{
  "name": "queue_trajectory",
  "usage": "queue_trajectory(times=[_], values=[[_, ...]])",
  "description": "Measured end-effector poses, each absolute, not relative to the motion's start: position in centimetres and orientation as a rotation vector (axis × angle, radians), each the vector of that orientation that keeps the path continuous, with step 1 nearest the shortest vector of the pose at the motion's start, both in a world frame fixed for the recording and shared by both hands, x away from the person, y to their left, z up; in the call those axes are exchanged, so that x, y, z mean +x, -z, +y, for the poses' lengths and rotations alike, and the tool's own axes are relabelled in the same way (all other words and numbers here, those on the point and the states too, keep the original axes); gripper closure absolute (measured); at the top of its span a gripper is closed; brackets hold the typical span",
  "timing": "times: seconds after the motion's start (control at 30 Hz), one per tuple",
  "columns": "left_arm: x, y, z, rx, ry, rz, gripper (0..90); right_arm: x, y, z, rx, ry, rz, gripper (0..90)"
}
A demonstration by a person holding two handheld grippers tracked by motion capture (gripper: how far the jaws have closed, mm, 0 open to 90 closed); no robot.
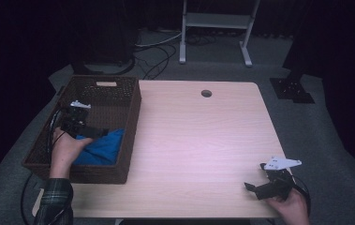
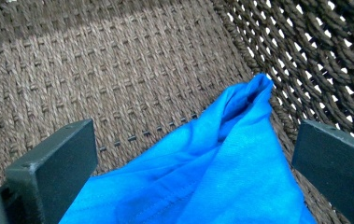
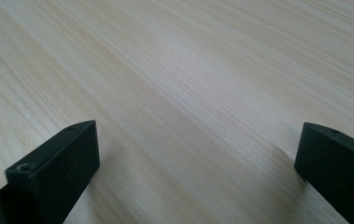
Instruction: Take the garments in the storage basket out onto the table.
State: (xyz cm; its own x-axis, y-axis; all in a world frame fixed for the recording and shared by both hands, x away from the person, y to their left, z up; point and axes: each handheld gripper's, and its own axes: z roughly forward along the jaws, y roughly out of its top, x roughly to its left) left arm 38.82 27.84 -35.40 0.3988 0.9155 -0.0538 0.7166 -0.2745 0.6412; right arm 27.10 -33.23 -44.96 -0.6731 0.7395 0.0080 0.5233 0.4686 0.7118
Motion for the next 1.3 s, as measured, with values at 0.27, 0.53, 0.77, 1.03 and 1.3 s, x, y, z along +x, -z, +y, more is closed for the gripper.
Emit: queue_trajectory(times=[0.27,0.53,0.77,1.03,1.3], values=[[39.1,35.8,27.7,2.104,-0.422,1.416,0.0,27.1,45.0,-33.2,1.073,-1.016,2.419,0.0],[39.2,36.2,27.5,2.136,-0.404,1.447,0.0,27.1,45.0,-33.2,1.073,-1.016,2.420,0.0],[39.4,36.7,27.4,2.172,-0.373,1.470,0.0,27.1,45.0,-33.2,1.074,-1.016,2.419,0.0],[39.7,37.1,27.4,2.208,-0.320,1.509,0.0,27.1,45.0,-33.2,1.074,-1.016,2.420,0.0],[39.9,37.8,27.3,2.258,-0.289,1.555,0.0,27.1,45.0,-33.2,1.074,-1.016,2.420,0.0]])
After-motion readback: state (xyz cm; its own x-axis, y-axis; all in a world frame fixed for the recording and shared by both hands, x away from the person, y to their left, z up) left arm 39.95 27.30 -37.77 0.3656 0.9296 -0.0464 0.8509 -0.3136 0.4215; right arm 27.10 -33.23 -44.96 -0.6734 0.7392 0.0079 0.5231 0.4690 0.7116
